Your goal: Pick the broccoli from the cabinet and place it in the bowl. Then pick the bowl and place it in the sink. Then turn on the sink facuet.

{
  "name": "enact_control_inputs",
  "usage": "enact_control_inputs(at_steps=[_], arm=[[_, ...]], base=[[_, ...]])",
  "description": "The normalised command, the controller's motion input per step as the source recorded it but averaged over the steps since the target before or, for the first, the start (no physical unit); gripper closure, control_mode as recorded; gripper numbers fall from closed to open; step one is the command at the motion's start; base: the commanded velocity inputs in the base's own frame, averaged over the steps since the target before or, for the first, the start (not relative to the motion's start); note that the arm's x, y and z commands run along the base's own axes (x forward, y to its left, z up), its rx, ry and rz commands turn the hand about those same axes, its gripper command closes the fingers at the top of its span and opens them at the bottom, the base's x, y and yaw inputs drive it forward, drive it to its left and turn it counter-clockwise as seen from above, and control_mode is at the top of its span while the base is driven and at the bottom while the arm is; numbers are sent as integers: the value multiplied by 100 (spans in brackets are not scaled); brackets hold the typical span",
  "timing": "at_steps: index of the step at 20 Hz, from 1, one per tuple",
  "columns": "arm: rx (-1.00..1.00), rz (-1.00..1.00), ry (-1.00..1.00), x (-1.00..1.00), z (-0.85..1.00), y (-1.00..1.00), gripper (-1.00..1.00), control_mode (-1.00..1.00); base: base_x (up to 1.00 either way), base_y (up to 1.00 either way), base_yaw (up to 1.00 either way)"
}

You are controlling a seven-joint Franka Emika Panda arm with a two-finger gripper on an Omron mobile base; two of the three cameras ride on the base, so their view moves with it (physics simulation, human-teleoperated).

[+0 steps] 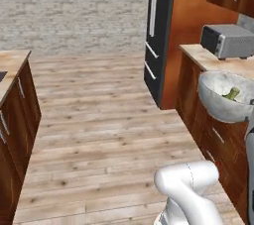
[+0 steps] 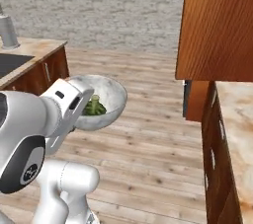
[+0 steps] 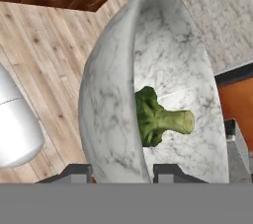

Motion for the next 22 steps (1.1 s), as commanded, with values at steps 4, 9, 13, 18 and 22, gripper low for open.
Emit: enact_control_inputs(at_steps=[4,9,13,18,22], arm=[[0,0,0,0,0,0,100,100],[0,0,0,0,0,0,100,100],[0,0,0,0,0,0,100,100],[0,0,0,0,0,0,100,100],[0,0,0,0,0,0,100,100]], base=[[7,73,58],[77,35,42],[100,-3,34],[100,-6,33],[100,-12,33]])
